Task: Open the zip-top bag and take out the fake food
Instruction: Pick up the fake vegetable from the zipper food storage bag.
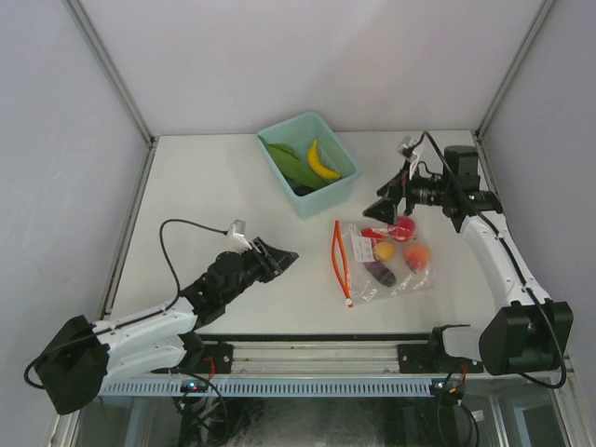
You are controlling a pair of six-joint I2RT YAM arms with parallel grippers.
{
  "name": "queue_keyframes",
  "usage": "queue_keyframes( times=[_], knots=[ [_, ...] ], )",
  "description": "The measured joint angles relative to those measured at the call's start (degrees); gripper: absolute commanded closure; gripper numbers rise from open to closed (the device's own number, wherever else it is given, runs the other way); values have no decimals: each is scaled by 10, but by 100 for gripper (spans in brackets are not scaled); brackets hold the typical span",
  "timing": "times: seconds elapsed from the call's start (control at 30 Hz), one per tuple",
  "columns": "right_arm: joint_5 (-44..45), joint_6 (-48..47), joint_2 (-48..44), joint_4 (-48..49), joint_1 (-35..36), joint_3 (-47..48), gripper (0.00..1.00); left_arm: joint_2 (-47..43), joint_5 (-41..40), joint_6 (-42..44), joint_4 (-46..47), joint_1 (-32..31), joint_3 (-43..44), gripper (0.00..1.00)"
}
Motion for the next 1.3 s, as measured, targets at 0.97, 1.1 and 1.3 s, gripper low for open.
queue_keyframes(
  times=[0.97, 1.1, 1.3],
  knots=[
    [128, -130, -37, -78, -50, -185, 15, 320, 148, -54, 155, 0, 96, 77],
    [149, -126, -37, -71, -45, -188, 18, 337, 155, -54, 152, -3, 116, 78],
    [170, -120, -35, -62, -35, -188, 25, 352, 160, -54, 145, -7, 136, 78]
  ],
)
